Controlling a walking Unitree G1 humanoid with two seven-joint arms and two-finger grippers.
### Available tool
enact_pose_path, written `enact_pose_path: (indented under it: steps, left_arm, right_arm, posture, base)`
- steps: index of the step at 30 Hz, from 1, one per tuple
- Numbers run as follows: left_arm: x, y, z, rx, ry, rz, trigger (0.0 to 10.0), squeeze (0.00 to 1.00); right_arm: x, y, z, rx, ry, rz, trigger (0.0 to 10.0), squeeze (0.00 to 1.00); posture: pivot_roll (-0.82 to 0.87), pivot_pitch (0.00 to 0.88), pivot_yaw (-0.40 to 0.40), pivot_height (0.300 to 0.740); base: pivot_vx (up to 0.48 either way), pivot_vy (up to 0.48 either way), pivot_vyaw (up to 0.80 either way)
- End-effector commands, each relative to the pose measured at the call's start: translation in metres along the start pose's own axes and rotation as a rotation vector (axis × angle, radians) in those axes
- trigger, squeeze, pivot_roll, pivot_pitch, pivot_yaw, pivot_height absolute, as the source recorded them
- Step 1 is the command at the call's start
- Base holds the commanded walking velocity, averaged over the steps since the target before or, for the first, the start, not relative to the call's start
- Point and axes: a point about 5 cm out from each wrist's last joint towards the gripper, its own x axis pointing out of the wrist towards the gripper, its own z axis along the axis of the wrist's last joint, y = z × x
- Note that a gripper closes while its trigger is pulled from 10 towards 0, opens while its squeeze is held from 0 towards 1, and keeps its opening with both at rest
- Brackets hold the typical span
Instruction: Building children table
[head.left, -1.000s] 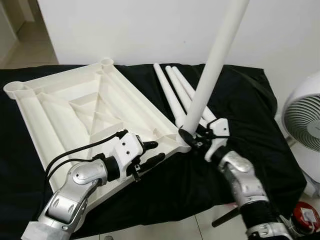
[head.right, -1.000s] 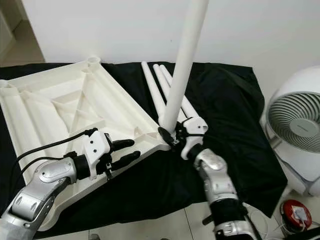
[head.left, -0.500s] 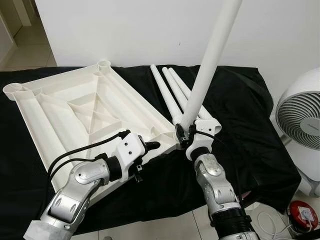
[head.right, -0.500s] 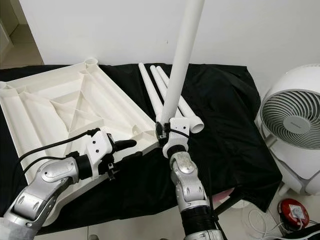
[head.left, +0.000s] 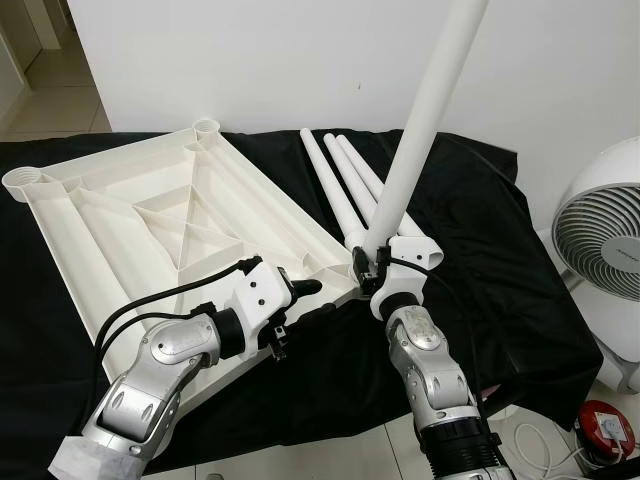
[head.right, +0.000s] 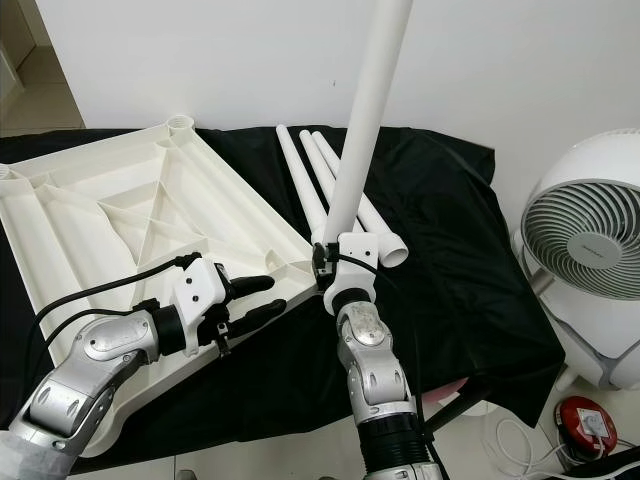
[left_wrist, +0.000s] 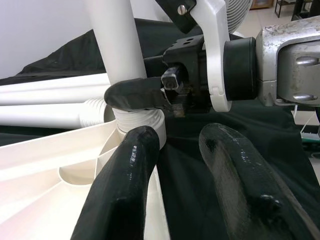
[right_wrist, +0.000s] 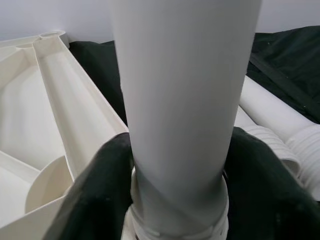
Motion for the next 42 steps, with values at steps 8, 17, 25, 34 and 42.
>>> enact_pose_path:
  steps: [8,17,25,34,42]
  left_arm:
    - [0.004,-0.001,0.0,-0.001,-0.005,-0.014,10.0,0.0]
    - [0.005,0.0,0.0,0.0,-0.005,-0.011,10.0,0.0]
    - [0.008,-0.001,-0.003,-0.012,0.003,0.001,10.0,0.0]
    - [0.016,0.004,-0.016,-0.07,0.001,0.108,10.0,0.0]
    - [0.023,0.007,-0.023,-0.1,-0.001,0.176,10.0,0.0]
  right_arm:
    - [0.004,-0.014,0.012,-0.014,-0.057,0.1,10.0,1.0]
    - [0.008,-0.027,0.021,-0.095,-0.054,0.383,10.0,0.0]
    - [0.009,-0.045,0.01,-0.195,0.01,0.592,10.0,0.0]
    - [0.013,-0.045,-0.002,-0.189,0.037,0.621,0.0,0.0]
    - [0.015,-0.041,-0.008,-0.111,0.023,0.573,0.0,0.0]
  posture:
    - [0.02,0.0,-0.064,0.74]
    - [0.03,0.0,-0.066,0.74]
    - [0.03,0.0,-0.07,0.74]
    - [0.03,0.0,-0.071,0.74]
    - [0.04,0.0,-0.078,0.74]
  base:
    - [0.0,0.0,0.0]
    - [0.0,0.0,0.0]
    - [0.0,0.0,0.0]
    - [0.0,0.0,0.0]
    - [0.0,0.0,0.0]
